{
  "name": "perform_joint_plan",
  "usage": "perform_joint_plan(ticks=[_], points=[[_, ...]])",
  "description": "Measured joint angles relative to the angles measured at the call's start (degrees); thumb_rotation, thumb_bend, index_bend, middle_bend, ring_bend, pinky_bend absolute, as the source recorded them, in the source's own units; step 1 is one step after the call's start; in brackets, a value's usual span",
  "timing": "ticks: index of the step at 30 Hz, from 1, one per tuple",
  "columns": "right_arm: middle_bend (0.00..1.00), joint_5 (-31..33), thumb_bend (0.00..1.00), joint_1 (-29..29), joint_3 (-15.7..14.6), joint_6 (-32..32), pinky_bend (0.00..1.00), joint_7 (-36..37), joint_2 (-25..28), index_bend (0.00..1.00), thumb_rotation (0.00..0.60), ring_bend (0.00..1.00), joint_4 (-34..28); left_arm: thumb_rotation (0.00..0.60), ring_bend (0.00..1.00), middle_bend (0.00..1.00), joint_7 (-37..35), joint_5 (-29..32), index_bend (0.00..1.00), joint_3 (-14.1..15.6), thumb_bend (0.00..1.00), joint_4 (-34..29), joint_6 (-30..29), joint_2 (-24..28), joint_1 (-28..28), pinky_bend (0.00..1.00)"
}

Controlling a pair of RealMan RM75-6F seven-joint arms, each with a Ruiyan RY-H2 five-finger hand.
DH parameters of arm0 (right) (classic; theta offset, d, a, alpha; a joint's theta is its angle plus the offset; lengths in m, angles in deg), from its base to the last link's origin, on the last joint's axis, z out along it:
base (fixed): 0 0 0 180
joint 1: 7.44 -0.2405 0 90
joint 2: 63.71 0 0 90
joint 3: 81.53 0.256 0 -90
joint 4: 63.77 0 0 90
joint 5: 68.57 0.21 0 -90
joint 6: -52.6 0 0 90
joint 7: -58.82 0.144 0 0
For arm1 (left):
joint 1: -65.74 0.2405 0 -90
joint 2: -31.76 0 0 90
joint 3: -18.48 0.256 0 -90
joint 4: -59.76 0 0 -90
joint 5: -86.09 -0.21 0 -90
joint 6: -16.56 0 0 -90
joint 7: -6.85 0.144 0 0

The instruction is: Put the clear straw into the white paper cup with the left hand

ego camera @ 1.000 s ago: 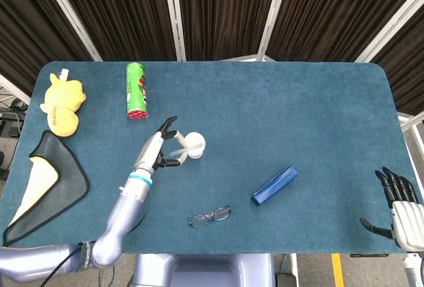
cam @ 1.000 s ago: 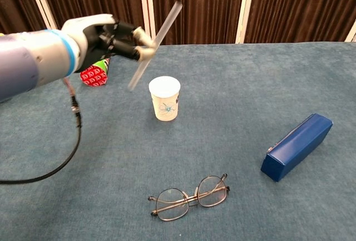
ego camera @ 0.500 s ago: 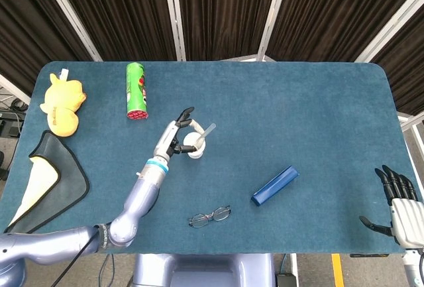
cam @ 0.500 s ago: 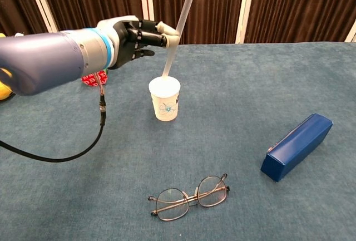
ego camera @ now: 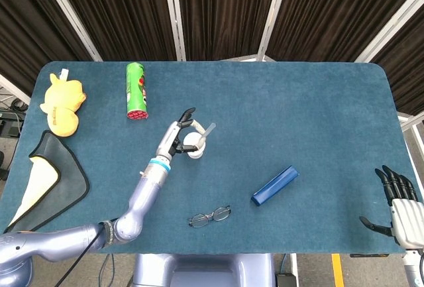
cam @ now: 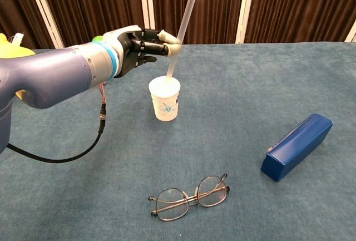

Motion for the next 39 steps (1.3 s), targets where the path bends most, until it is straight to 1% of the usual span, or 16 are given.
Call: perform_joint_plan(ticks=[3,8,12,15,19,24,29,31,33,36,39], points=[[0.0,0.02,0.08,0.0,0.0,0.0,0.0,-0.03,0.01,0.0,0.6,0.0,-0.03,0.6,0.0,0.0,-1.17,-0.5,0.55,0.58,0.43,1.22,0.88,0.15,0.14,0.0],[0.0,0.04,0.08,0.01,0.0,0.02,0.0,-0.12,-0.01,0.0,0.6,0.0,-0.05,0.6,0.0,0.0,-1.97,-1.36,0.41,1.87,0.35,3.35,1.34,0.33,0.6,0.0],[0.0,0.04,0.08,0.04,0.0,0.07,0.0,-0.18,-0.03,0.0,0.6,0.0,-0.05,0.6,0.0,0.0,-2.88,-1.93,0.38,2.86,0.32,4.98,1.25,0.21,1.24,0.0],[0.0,0.03,0.08,0.06,0.0,0.13,0.0,-0.25,-0.07,0.0,0.6,0.0,-0.06,0.6,0.0,0.0,-3.71,-2.67,0.38,3.53,0.32,5.14,1.43,0.51,1.85,0.0],[0.0,-0.01,0.08,0.09,-0.02,0.2,0.0,-0.26,-0.09,0.0,0.6,0.0,-0.04,0.6,0.0,0.0,-4.43,-4.03,0.38,4.19,0.32,4.06,1.38,1.48,2.71,0.0],[0.0,-0.09,0.08,0.13,-0.05,0.31,0.0,-0.24,-0.13,0.0,0.6,0.0,0.02,0.6,0.0,0.0,-5.29,-6.21,0.38,5.24,0.32,0.77,0.63,3.41,4.53,0.0],[0.0,-0.11,0.08,0.18,-0.04,0.43,0.0,-0.54,-0.22,0.0,0.6,0.0,0.07,0.6,0.0,0.0,-5.04,-10.68,0.37,7.94,0.32,-3.18,-1.17,7.15,7.25,0.0],[0.0,-0.08,0.08,0.2,-0.02,0.49,0.0,-0.83,-0.28,0.0,0.6,0.0,0.03,0.6,0.0,0.0,-3.46,-12.29,0.36,9.15,0.32,-4.04,-2.27,8.77,7.92,0.0],[0.0,-0.02,0.08,0.23,0.01,0.55,0.0,-1.12,-0.34,0.0,0.6,0.0,-0.03,0.6,0.0,0.0,0.01,-13.32,0.33,10.67,0.32,-4.92,-3.85,10.26,8.49,0.0],[0.0,0.02,0.08,0.32,0.03,0.74,0.0,-1.54,-0.47,0.0,0.6,0.0,-0.11,0.6,0.0,0.0,7.31,-15.28,0.29,13.46,0.32,-6.41,-6.66,13.32,9.44,0.0],[0.0,0.03,0.08,0.49,0.03,1.06,0.0,-1.9,-0.61,0.0,0.6,0.0,-0.17,0.6,0.0,0.0,16.48,-17.83,0.23,17.32,0.31,-8.41,-10.36,17.46,11.0,0.0]])
